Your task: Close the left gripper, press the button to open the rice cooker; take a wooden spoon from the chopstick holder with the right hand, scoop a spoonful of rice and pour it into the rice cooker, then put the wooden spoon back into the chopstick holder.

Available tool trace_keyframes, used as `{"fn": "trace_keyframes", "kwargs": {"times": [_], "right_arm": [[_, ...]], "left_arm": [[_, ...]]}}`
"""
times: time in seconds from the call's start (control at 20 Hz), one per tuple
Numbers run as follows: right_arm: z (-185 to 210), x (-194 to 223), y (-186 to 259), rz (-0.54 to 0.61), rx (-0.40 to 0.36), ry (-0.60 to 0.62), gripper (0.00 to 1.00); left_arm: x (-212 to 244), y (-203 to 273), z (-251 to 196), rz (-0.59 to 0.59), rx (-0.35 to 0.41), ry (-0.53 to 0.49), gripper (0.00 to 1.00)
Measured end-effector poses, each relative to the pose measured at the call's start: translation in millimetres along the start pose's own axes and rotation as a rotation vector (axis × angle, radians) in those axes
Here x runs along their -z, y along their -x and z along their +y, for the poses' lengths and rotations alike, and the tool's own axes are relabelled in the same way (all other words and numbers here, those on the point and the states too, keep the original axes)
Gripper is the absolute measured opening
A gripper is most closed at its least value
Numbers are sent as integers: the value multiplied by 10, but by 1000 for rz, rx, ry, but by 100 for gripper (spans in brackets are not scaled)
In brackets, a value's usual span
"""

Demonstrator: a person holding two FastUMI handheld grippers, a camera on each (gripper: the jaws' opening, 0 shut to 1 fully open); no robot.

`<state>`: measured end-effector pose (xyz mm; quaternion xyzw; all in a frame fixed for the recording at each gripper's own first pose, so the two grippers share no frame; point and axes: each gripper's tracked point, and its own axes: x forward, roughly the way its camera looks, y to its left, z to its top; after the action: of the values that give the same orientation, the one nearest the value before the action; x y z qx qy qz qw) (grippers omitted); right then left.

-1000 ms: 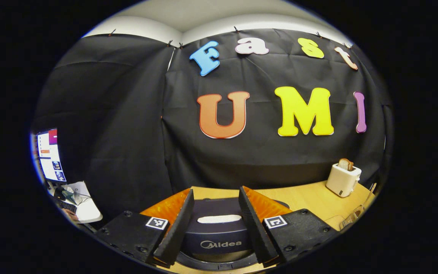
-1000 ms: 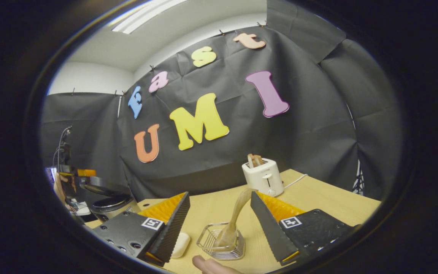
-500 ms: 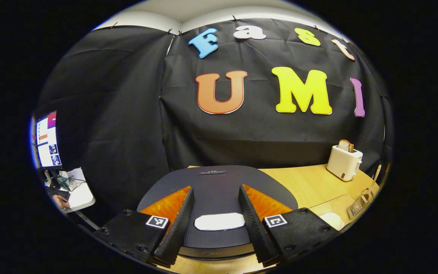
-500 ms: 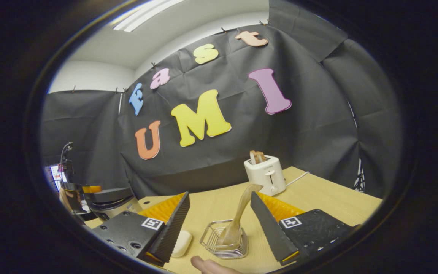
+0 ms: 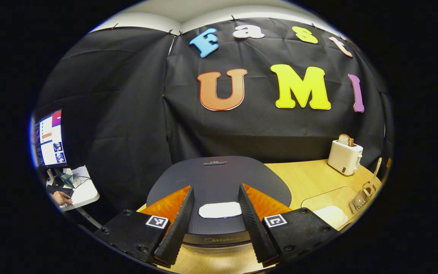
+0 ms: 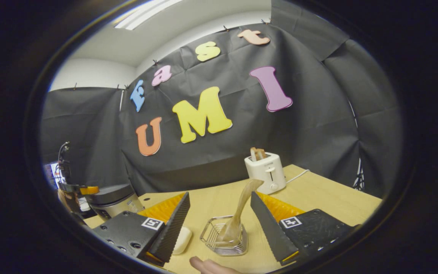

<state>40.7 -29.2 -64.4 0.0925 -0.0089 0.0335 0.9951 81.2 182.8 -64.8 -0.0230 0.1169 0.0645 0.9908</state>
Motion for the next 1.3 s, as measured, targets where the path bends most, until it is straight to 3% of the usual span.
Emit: {"fn": "trace_keyframes", "kwargs": {"times": [0.55, 0.6, 0.85, 0.95, 1.15, 1.3], "right_arm": [[124, -28, 106, -11, -22, 36, 91], [128, -51, 121, -17, -23, 45, 96], [103, -175, 165, -52, -20, 83, 91], [103, -180, 169, -48, -25, 74, 91], [37, -283, 157, -56, -21, 71, 91], [-85, -371, 175, -49, -15, 61, 91]], "left_arm": [[96, 183, -42, 17, -38, 29, 71], [104, 204, -42, 21, -47, 36, 71], [-101, 495, -304, 22, -56, -18, 70], [-332, 663, -555, -3, -18, -36, 70], [-881, 976, -1285, -33, 146, -33, 70], [-1368, 1145, -1594, -110, 155, -77, 70]]}}
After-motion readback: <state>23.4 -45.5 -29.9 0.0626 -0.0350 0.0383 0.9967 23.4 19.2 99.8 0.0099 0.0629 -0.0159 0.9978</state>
